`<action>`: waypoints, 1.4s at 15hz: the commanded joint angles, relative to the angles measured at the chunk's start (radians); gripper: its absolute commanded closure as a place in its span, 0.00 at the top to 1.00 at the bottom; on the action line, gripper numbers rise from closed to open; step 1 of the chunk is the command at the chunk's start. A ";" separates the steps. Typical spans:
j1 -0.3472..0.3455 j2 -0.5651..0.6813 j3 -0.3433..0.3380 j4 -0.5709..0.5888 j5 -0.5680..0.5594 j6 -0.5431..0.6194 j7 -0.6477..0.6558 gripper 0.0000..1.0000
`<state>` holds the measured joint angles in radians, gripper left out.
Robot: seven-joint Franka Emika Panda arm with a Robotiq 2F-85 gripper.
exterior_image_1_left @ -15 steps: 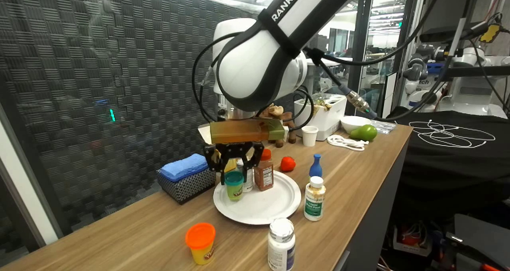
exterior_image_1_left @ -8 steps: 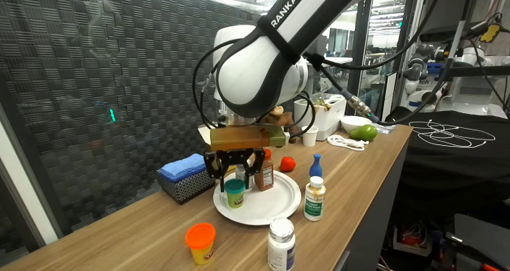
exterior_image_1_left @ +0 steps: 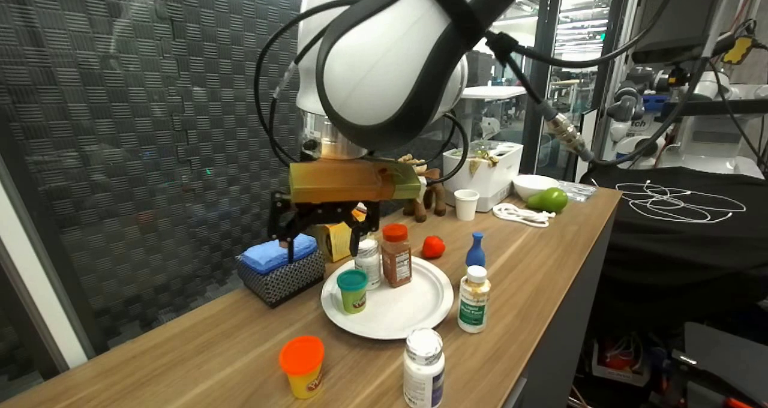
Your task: Put the bottles and red plushy on the table onto the plate
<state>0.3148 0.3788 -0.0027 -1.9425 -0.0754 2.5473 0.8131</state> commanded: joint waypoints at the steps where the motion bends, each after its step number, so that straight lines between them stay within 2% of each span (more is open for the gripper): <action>1: 0.022 -0.093 0.034 -0.077 -0.020 0.021 0.005 1.00; 3: 0.016 -0.109 0.074 -0.090 0.007 0.007 -0.036 1.00; 8: -0.012 -0.081 0.170 -0.099 0.111 -0.022 -0.232 1.00; 14: 0.015 -0.038 0.147 -0.105 0.070 -0.047 -0.303 1.00; 21: 0.008 -0.006 0.163 -0.092 0.095 -0.048 -0.398 1.00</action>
<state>0.3276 0.3665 0.1487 -2.0505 0.0037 2.5137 0.4601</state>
